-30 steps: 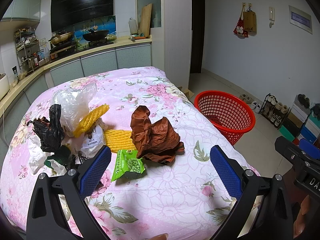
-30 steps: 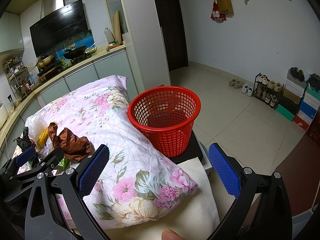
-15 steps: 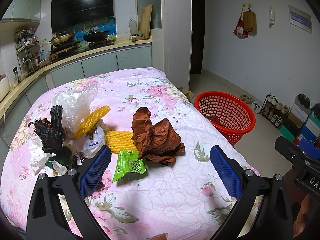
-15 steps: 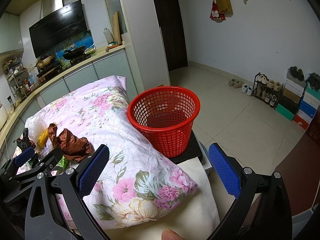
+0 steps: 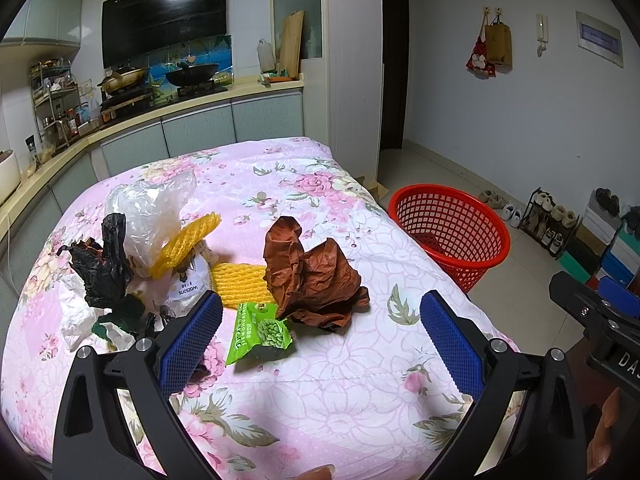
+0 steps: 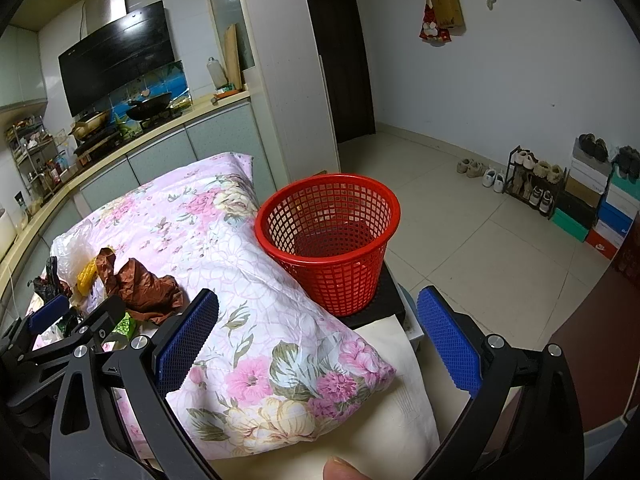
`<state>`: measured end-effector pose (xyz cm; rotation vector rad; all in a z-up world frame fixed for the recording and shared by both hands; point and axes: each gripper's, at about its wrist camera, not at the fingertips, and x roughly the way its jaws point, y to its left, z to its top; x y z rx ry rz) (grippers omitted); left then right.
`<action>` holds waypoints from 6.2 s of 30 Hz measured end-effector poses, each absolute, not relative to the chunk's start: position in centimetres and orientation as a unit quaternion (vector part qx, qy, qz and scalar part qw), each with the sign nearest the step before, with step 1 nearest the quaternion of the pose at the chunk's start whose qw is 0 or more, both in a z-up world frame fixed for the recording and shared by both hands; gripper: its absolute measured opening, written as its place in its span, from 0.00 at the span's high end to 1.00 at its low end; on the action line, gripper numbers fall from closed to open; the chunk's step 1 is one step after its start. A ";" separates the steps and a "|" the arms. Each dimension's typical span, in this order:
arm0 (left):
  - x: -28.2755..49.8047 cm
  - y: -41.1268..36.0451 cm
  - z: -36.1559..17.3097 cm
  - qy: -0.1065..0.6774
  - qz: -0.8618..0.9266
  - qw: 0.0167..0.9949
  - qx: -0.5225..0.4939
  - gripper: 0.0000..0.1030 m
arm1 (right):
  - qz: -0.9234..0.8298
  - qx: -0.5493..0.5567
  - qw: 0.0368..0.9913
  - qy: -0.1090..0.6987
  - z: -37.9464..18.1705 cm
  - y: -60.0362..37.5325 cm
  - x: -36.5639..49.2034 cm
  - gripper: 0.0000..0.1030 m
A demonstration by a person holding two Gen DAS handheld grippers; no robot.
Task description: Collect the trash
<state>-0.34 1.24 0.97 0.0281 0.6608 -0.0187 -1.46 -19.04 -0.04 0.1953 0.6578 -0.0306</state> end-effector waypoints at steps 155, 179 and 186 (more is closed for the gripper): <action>-2.1 19.9 2.2 0.325 -0.032 0.944 -0.054 0.65 | 0.222 0.002 0.891 0.397 -3.3 -3.2 9.6 0.33; 2.0 16.0 7.7 0.255 0.010 0.967 -0.018 0.64 | 0.198 0.048 0.936 0.288 5.8 -8.0 9.0 0.33; 5.0 12.8 8.7 0.242 -0.020 0.970 -0.011 0.64 | 0.157 0.059 0.948 0.272 7.2 -10.9 9.7 0.33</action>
